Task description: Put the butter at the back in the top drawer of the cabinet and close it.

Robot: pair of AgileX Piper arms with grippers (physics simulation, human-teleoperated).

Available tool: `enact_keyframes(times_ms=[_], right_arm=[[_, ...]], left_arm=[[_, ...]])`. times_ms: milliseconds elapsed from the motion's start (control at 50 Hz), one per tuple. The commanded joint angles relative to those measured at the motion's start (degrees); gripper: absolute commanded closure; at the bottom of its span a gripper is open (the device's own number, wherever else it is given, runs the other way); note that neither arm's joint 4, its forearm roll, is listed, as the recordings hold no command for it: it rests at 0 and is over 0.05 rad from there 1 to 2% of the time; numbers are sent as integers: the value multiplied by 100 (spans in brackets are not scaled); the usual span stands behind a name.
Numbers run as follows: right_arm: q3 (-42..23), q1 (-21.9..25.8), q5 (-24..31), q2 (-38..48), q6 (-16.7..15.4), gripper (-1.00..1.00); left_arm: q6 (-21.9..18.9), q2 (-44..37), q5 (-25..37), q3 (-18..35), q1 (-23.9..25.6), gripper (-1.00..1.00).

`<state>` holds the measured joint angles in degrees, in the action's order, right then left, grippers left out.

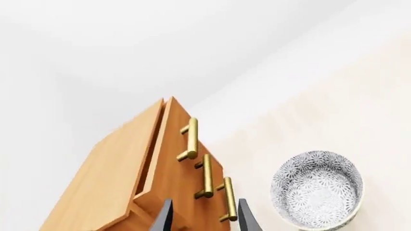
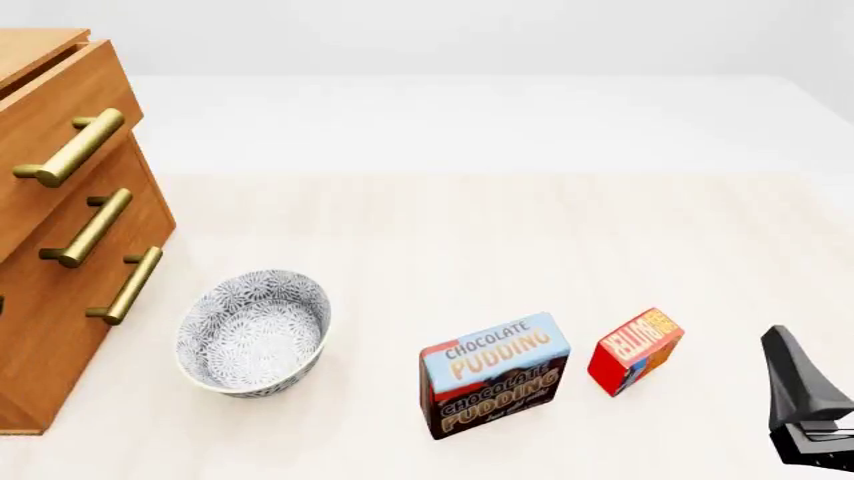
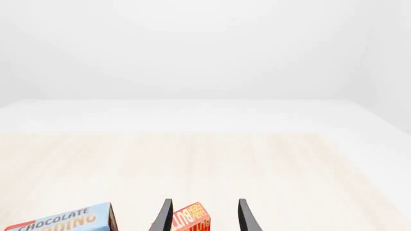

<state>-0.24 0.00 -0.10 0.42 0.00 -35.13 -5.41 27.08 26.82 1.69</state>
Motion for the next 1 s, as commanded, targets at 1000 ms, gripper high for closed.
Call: enact_keyframes(times_ms=[1000], right_arm=[[0, 0, 0, 0, 0, -100]], left_arm=[[-2760, -1479, -1579, -434, -8, -100]])
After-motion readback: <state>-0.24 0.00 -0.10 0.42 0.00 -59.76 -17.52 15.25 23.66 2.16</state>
